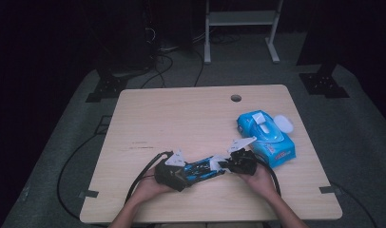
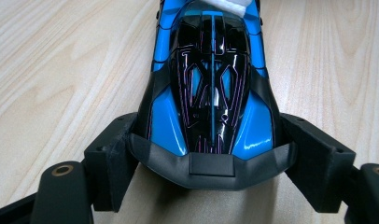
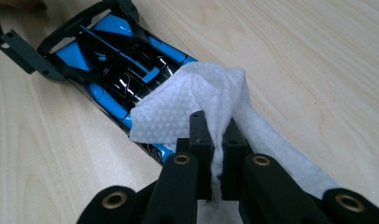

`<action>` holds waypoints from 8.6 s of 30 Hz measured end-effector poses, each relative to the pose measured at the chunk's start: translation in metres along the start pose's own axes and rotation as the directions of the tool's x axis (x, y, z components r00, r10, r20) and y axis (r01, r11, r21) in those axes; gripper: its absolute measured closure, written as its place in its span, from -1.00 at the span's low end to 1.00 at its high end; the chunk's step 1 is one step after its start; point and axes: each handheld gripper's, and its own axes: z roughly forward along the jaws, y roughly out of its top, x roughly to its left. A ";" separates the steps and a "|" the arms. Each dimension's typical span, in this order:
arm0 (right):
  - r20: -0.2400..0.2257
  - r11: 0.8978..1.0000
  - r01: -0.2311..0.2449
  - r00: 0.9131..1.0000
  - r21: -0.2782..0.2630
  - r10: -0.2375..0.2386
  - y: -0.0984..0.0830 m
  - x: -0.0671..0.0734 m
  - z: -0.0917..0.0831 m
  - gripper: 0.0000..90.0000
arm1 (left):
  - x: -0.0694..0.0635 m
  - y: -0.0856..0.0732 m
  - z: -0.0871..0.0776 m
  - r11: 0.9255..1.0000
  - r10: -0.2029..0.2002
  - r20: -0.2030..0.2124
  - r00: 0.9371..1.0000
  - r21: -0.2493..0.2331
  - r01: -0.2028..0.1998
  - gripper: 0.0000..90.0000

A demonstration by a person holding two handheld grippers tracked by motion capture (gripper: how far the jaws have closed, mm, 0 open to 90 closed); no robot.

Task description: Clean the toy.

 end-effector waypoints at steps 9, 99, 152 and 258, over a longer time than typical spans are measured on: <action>0.022 0.999 0.016 1.000 -0.029 -0.016 0.018 0.001 0.015 0.88 | 0.000 0.000 0.000 1.000 0.000 0.002 1.000 -0.003 0.000 -0.47; -0.203 0.994 0.109 0.973 -0.018 -0.110 0.043 0.055 0.035 0.94 | 0.000 0.005 0.006 1.000 0.001 0.009 1.000 -0.007 -0.001 -0.47; -0.180 0.996 -0.065 0.982 -0.056 0.054 0.047 0.022 0.040 0.87 | 0.002 0.003 0.004 1.000 0.010 0.012 1.000 0.000 -0.010 -0.47; -0.090 1.000 0.010 0.996 -0.003 -0.010 -0.013 0.011 -0.012 0.89 | 0.012 0.006 -0.017 0.953 -0.304 0.005 0.953 0.009 0.304 0.11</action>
